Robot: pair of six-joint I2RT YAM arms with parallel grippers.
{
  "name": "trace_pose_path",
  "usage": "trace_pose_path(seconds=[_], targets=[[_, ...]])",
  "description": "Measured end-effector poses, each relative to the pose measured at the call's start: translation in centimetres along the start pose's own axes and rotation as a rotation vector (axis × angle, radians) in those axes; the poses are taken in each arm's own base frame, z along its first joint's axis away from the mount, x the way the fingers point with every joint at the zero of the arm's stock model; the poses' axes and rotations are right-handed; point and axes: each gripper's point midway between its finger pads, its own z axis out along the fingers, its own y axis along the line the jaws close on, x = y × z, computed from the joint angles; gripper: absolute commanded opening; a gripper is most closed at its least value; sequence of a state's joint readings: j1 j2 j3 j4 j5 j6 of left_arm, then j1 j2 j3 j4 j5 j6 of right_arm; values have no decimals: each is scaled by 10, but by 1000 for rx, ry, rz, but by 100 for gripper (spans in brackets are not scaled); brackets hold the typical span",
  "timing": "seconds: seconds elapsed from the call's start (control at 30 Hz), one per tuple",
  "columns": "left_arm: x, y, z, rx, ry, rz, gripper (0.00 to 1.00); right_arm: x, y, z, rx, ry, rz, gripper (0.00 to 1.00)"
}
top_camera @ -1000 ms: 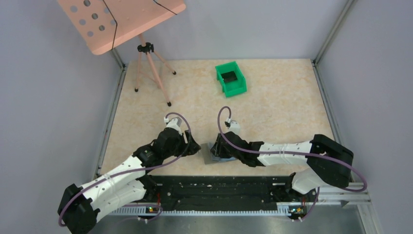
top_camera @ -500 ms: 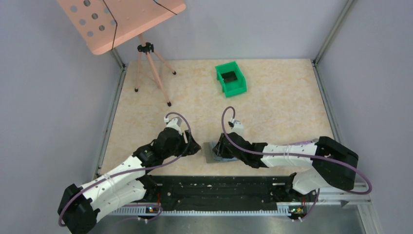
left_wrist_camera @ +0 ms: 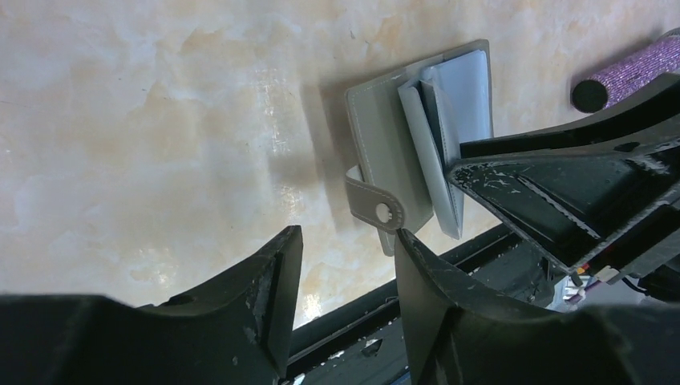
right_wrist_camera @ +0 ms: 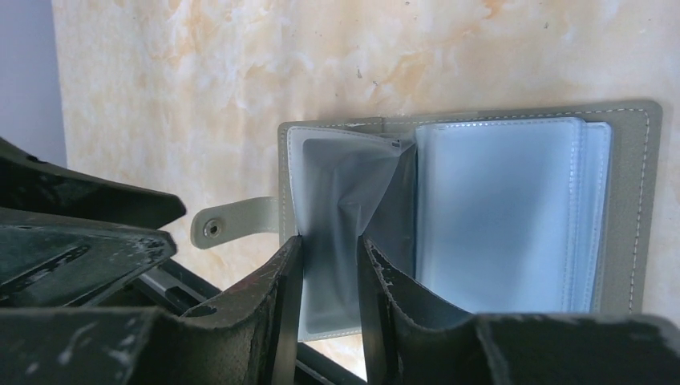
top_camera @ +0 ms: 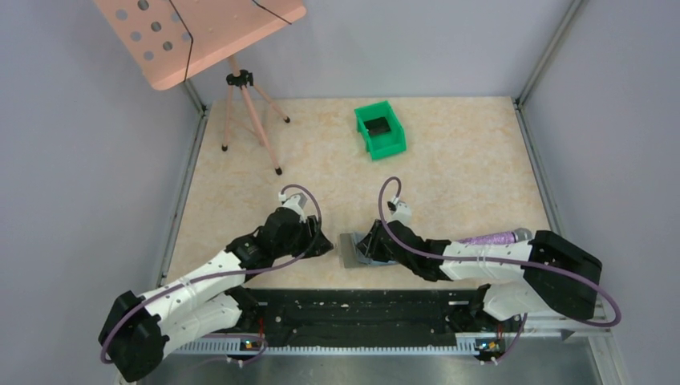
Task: Take the credit cards out of the card holder
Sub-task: Remove the credit card from the card holder.
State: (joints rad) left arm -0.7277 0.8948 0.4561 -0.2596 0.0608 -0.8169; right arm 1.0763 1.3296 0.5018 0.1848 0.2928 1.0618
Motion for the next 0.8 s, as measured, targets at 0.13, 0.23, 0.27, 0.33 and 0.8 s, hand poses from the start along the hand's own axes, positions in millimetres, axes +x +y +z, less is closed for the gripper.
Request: trace_pose_path(seconds=[0.13, 0.23, 0.27, 0.33, 0.8], targets=[[7, -1, 5, 5, 44, -1, 51, -1, 2, -4, -22, -5, 15, 29], [7, -9, 8, 29, 67, 1, 48, -4, 4, -5, -37, -13, 28, 29], [6, -12, 8, 41, 70, 2, 47, -4, 4, -6, -40, -14, 30, 29], [3, -19, 8, 61, 69, 2, 43, -5, 5, -7, -48, -18, 35, 29], [-39, -67, 11, 142, 9, 10, 29, -5, 7, -10, -84, -14, 47, 29]])
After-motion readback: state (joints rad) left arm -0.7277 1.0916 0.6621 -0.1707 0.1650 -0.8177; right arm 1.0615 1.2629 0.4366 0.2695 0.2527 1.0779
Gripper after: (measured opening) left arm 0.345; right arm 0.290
